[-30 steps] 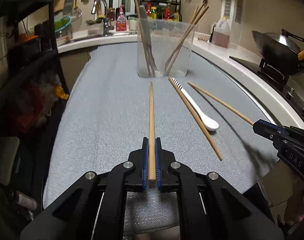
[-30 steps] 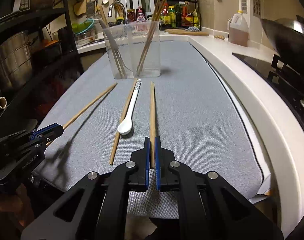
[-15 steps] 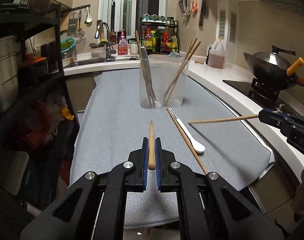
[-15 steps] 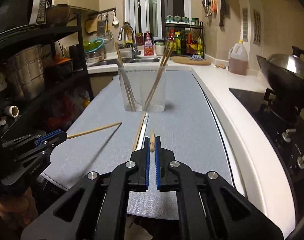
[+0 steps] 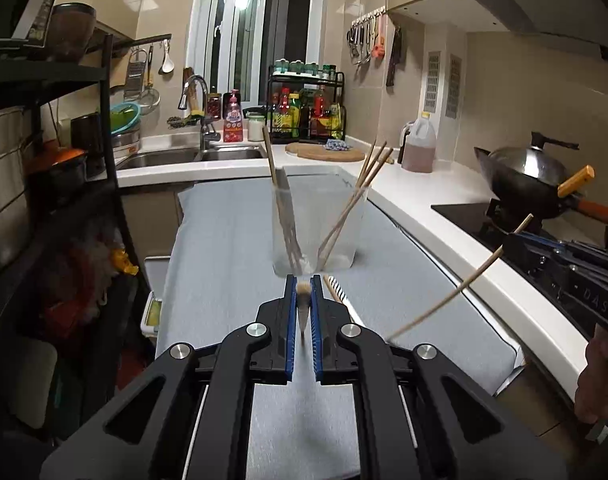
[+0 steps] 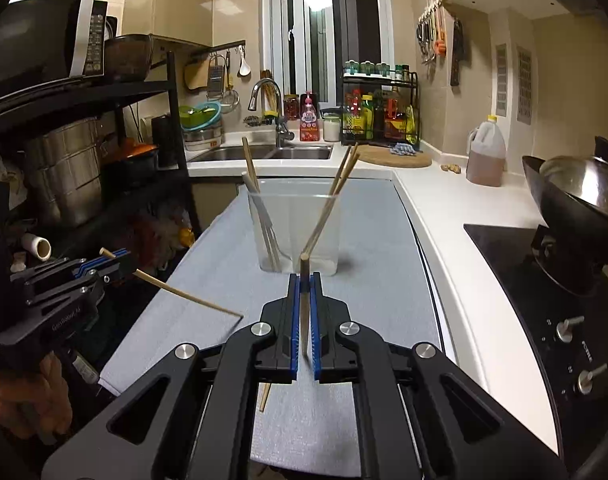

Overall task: Organize utensils
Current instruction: 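Lower both chopsticks into the container and open both tools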

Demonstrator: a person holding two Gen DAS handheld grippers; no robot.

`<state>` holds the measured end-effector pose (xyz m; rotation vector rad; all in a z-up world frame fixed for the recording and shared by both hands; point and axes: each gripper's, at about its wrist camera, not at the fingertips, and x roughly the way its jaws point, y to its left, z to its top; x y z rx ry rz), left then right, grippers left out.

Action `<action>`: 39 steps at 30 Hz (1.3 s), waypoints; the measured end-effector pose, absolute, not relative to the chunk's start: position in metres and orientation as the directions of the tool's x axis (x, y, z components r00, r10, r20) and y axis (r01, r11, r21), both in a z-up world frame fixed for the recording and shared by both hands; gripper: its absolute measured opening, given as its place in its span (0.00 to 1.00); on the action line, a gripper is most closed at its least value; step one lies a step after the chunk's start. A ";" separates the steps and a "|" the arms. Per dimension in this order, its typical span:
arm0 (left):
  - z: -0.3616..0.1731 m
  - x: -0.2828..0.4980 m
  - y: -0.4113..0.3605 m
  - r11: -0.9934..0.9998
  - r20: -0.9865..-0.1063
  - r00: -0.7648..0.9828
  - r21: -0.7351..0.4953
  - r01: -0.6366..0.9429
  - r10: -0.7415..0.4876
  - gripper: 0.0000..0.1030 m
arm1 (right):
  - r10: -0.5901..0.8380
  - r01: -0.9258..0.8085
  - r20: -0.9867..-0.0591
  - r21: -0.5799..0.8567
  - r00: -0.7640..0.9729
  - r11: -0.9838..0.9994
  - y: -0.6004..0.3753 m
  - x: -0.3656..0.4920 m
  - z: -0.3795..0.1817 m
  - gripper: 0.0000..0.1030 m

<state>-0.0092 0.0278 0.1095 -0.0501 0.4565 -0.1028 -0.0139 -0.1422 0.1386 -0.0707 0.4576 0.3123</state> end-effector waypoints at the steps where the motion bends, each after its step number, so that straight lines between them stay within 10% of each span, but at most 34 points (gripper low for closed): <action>1: 0.112 -0.006 0.028 0.993 -0.436 0.892 -0.075 0.092 -0.115 0.06 | 0.283 -0.315 -0.443 0.003 0.850 0.949 -0.140 -0.012 0.141 0.05; 20: 0.190 0.073 0.051 0.972 -0.512 0.828 -0.173 0.160 -0.227 0.06 | 0.324 -0.361 -0.435 -0.001 0.840 0.933 -0.128 0.053 0.205 0.05; 39: 0.280 0.169 0.057 0.966 -0.386 0.890 -0.180 0.187 -0.244 0.06 | 0.376 -0.390 -0.311 0.020 0.873 0.921 -0.105 0.141 0.284 0.05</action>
